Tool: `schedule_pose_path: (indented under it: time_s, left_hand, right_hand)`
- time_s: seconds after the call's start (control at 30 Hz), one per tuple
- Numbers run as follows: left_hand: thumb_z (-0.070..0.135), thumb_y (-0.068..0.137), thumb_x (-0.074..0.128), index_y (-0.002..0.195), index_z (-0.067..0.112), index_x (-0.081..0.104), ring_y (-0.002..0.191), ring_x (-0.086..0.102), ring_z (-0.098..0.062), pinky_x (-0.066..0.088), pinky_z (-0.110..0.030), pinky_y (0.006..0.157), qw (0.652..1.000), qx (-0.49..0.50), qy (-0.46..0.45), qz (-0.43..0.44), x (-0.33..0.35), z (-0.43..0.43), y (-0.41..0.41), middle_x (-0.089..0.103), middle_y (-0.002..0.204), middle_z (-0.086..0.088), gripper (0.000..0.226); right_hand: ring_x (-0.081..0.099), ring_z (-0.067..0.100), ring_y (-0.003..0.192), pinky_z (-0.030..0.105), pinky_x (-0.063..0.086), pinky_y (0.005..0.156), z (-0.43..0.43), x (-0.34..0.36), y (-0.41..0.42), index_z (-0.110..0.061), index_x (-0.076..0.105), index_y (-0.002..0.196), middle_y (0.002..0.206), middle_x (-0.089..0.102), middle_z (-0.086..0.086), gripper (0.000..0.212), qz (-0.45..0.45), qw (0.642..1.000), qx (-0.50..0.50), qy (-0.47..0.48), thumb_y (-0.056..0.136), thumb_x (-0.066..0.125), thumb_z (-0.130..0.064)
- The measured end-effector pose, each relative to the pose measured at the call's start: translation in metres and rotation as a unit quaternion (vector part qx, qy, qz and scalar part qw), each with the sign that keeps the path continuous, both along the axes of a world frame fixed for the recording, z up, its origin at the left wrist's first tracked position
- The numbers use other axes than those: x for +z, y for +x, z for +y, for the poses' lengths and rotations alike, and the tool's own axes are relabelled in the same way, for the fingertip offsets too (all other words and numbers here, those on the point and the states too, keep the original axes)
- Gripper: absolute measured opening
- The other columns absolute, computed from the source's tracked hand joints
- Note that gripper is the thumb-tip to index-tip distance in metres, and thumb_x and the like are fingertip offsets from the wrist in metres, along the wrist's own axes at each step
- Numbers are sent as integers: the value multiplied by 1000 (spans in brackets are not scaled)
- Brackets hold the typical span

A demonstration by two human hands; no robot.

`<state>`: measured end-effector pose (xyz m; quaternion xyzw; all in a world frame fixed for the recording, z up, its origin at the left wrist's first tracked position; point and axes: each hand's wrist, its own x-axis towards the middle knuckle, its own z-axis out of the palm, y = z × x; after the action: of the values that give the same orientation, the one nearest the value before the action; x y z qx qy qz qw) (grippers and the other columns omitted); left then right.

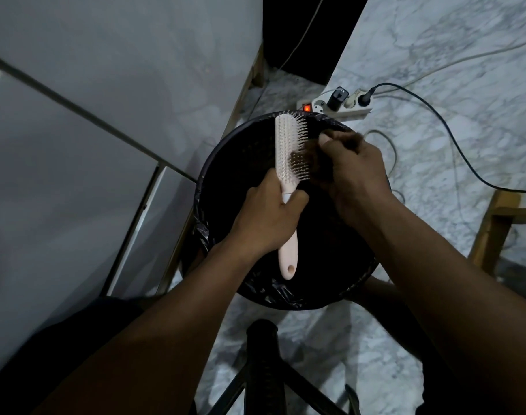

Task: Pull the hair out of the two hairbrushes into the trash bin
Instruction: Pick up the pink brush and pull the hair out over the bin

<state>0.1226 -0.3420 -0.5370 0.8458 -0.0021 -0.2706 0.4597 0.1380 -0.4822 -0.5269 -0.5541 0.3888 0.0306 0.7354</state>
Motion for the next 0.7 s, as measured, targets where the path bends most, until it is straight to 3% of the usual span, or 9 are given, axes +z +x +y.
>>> schedule_pose_path:
  time_s: [0.07, 0.17, 0.3, 0.37, 0.43, 0.5, 0.57, 0.63, 0.7]
  left_hand:
    - [29, 92, 58, 99, 14, 58, 76, 63, -7, 43, -22, 61, 1000, 4, 3, 5, -1, 0, 1, 66, 83, 4, 16]
    - [29, 92, 58, 99, 17, 57, 75, 61, -5, 40, -22, 59, 1000, -5, 5, 17, -2, -1, 0, 64, 83, 5, 14]
    - [28, 91, 58, 99, 17, 59, 75, 63, -6, 42, -20, 59, 1000, -9, -1, 16, -3, -1, -1, 66, 84, 4, 14]
    - [29, 91, 58, 98, 17, 59, 75, 63, -5, 43, -21, 60, 1000, -2, 2, 15, -4, 0, 0, 66, 83, 4, 15]
    - [35, 87, 57, 102, 16, 62, 77, 65, -7, 48, -26, 64, 1000, 19, -10, 23, -3, 0, 2, 68, 86, 4, 24]
    - [39, 82, 54, 108, 18, 66, 81, 67, -9, 50, -27, 70, 998, 42, -24, 28, -1, 0, 3, 71, 92, 5, 35]
    - [35, 86, 57, 107, 16, 65, 85, 67, -14, 48, -28, 70, 998, 50, -14, 22, -1, 0, 4, 70, 90, 5, 29]
    - [29, 91, 59, 103, 12, 62, 87, 65, -19, 46, -30, 71, 999, 49, 4, 19, -2, 0, 5, 67, 87, 4, 21]
    - [28, 92, 59, 99, 11, 59, 84, 64, -19, 44, -31, 68, 999, 40, 12, 22, -3, 0, 5, 64, 85, 3, 18]
  right_hand:
    - [73, 26, 88, 45, 59, 88, 1, 4, -1, -4, 71, 97, 95, 76, 16, 11, -8, 997, 60, 41, 88, 73, -10]
    - [74, 17, 80, 33, 61, 81, 0, 5, -4, -3, 75, 95, 94, 78, 14, 16, -5, 987, 147, -70, 80, 80, -7]
    - [71, 3, 71, 18, 58, 69, -5, 4, -4, -12, 76, 91, 86, 77, -1, 15, -4, 966, 163, -203, 78, 83, -15]
    - [74, 10, 76, 25, 61, 70, -4, 5, -5, -5, 75, 96, 88, 77, 4, 15, -11, 974, 144, -175, 83, 79, -10]
    - [73, 14, 70, 32, 64, 65, -1, 7, -4, -4, 70, 90, 82, 73, 6, 2, -13, 994, 92, -64, 89, 70, -2]
    - [70, 15, 68, 34, 64, 65, 0, 7, -2, -5, 67, 85, 79, 69, 8, 11, -6, 998, 55, 7, 94, 62, 0]
    - [70, 19, 75, 36, 63, 71, 0, 6, -1, -4, 68, 88, 83, 70, 9, 9, -5, 997, 59, 55, 94, 62, -2]
    - [72, 22, 84, 36, 62, 78, 1, 5, -2, 1, 72, 97, 92, 75, 15, 9, -17, 993, 100, 60, 90, 68, -4]
    - [74, 21, 85, 32, 61, 80, 2, 4, -4, 5, 73, 104, 99, 76, 18, 22, -25, 990, 138, -25, 83, 76, -2]
